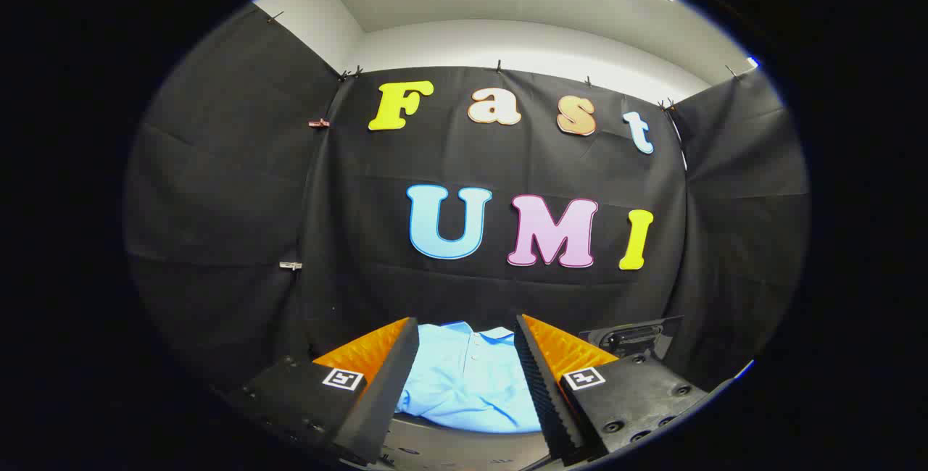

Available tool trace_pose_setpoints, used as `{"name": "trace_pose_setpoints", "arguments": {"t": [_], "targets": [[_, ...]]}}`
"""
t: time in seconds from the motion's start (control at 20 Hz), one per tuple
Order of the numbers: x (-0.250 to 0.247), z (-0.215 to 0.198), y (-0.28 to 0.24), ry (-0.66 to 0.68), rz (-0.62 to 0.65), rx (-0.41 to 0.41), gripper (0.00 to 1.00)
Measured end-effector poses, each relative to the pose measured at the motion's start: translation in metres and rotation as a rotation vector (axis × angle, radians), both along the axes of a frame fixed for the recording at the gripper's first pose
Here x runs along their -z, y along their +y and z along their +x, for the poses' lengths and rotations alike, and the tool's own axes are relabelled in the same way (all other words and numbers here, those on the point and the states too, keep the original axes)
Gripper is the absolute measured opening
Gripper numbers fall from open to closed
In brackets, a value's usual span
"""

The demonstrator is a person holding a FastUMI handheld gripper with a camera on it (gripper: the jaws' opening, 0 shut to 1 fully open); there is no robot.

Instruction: Put the clothes into the washing machine and then close the washing machine lid.

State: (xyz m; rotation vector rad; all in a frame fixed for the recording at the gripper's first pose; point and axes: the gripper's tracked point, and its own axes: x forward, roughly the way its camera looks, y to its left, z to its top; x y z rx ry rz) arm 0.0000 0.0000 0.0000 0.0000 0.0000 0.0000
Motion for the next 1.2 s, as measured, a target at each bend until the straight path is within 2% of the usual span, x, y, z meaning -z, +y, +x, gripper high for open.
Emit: {"name": "trace_pose_setpoints", "arguments": {"t": [0.65, 1.2], "targets": [[-0.001, 0.009, 0.0, -0.016, -0.015, -0.015, 0.85], [0.017, 0.027, -0.006, 0.017, -0.011, 0.021, 0.85]]}}
